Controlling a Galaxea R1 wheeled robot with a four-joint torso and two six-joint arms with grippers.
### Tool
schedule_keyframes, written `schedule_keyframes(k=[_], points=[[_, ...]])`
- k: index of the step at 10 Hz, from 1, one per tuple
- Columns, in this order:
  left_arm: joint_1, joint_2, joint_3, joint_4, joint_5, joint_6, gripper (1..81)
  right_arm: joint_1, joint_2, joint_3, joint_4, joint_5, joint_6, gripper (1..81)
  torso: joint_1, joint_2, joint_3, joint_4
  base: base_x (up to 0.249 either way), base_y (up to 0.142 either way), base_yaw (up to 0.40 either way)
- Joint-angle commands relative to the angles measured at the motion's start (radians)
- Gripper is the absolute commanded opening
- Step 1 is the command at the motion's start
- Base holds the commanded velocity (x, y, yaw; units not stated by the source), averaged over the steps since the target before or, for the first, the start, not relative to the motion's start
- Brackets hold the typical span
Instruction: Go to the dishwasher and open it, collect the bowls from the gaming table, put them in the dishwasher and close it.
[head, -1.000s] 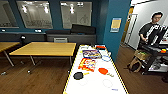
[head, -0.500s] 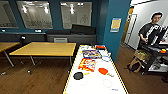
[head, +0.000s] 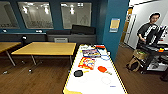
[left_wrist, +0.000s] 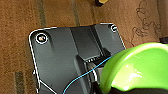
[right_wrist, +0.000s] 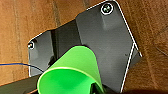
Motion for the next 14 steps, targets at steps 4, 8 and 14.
schedule_keyframes(k=[4, 8, 14], points=[[-0.040, -0.016, 0.009, 0.016, 0.012, 0.007, 1.0, 0.036, -0.009, 0.006, -0.027, -0.039, -0.002, 1.0, 0.002, 0.000, 0.075, 0.000, -0.103, 0.000, 0.000], [-0.040, -0.016, 0.009, 0.018, 0.012, 0.008, 1.0, 0.039, -0.004, 0.005, -0.027, -0.039, -0.002, 1.0, 0.002, -0.001, 0.101, 0.000, -0.103, 0.000, 0.000], [-0.039, -0.009, -0.008, 0.018, 0.012, 0.011, 1.0, 0.040, 0.003, 0.002, -0.028, -0.039, -0.002, 1.0, 0.002, -0.002, 0.109, 0.000, -0.091, 0.000, 0.000]])
